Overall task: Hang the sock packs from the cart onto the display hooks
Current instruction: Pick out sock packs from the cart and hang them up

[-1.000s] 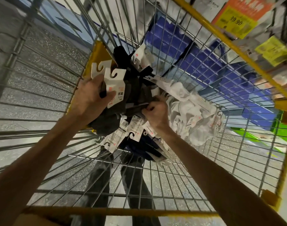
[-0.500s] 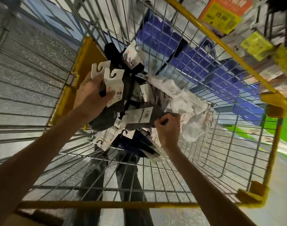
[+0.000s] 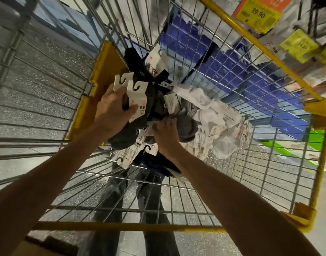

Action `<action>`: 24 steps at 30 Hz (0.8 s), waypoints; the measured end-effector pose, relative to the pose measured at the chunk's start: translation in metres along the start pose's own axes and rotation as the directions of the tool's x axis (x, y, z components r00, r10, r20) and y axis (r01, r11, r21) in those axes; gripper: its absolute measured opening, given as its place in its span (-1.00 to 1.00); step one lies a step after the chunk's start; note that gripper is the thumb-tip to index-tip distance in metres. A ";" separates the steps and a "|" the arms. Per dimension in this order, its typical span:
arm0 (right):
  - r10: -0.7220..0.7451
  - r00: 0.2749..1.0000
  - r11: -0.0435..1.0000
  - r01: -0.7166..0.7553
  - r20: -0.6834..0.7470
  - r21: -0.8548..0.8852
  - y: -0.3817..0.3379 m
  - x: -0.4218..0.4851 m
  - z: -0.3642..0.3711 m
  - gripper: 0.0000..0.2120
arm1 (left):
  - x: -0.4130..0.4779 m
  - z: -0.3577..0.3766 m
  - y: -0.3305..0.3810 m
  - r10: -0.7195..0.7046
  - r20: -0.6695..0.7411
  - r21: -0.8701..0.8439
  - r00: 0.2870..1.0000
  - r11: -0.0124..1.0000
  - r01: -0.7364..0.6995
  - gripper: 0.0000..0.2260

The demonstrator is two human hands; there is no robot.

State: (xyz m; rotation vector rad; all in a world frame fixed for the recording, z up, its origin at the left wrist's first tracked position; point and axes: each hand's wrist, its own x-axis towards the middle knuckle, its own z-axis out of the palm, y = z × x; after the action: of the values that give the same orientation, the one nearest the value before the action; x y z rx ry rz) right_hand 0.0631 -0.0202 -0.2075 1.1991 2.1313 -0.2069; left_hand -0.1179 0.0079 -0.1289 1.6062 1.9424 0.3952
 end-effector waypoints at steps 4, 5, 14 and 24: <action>0.029 0.999 0.995 -0.026 -0.022 0.093 0.014 0.018 -0.004 -0.43 | -0.004 0.003 -0.002 -0.013 0.003 -0.025 1.000 1.000 0.013 -0.65; -0.002 1.000 0.991 0.004 -0.018 0.136 0.016 0.017 -0.004 -0.44 | -0.005 0.002 -0.004 -0.022 -0.003 -0.029 1.000 0.999 0.022 -0.65; 0.354 0.920 -0.224 -0.089 0.167 0.970 0.084 -0.062 -0.053 -0.70 | 0.000 -0.031 0.019 -0.153 0.047 -0.269 0.987 0.950 0.160 -0.66; 0.274 0.960 -0.840 0.213 0.051 0.500 0.115 -0.212 -0.201 -0.70 | -0.024 -0.168 0.155 0.007 0.232 -0.659 0.973 0.737 0.152 -0.79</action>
State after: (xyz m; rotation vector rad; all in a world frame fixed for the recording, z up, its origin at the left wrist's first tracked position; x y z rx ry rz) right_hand 0.1341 -0.0146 0.0980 2.2855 0.6699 -3.3190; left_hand -0.0941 0.0431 0.0967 1.0321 1.4355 0.7551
